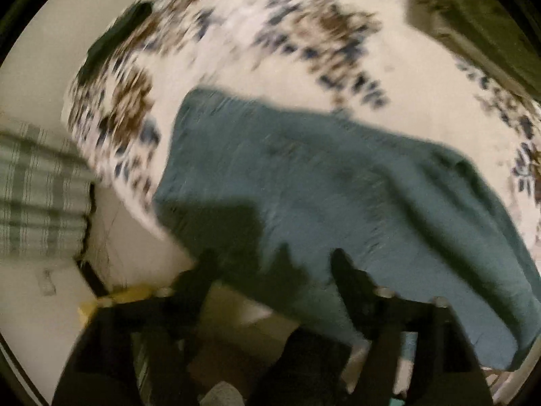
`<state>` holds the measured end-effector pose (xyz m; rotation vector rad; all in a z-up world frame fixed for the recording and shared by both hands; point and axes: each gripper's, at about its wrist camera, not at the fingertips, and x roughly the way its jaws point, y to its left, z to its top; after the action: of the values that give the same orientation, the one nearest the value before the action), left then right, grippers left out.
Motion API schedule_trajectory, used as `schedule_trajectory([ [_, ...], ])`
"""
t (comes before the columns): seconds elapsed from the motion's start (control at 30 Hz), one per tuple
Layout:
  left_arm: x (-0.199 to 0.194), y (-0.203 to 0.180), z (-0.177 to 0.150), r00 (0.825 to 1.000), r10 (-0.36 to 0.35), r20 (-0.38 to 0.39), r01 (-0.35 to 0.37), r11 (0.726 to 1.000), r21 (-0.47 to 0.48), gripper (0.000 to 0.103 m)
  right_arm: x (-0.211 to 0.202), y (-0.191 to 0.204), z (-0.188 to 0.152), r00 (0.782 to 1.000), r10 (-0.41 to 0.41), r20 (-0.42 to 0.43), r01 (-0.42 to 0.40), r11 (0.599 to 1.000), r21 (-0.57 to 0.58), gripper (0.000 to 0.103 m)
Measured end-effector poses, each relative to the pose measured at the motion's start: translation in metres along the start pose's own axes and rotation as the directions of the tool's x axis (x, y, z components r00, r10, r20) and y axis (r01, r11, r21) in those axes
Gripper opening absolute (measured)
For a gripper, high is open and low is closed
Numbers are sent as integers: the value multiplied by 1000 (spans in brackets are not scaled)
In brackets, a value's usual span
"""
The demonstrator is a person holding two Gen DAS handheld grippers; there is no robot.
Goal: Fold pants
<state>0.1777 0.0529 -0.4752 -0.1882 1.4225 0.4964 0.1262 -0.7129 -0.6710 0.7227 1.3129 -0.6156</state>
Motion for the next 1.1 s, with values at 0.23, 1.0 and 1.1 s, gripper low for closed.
schedule_trajectory([
  [0.23, -9, -74, 12, 996, -78, 33, 74, 993, 92, 71, 46, 20, 42, 993, -115, -27, 111, 985, -128, 22],
  [1.0, 16, -95, -51, 992, -61, -114, 81, 981, 176, 71, -1, -16, -10, 999, 35, -28, -35, 999, 17, 31],
  [1.1, 34, -57, -55, 986, -27, -164, 35, 998, 50, 70, 13, -32, -53, 980, 126, -154, -105, 985, 135, 31],
])
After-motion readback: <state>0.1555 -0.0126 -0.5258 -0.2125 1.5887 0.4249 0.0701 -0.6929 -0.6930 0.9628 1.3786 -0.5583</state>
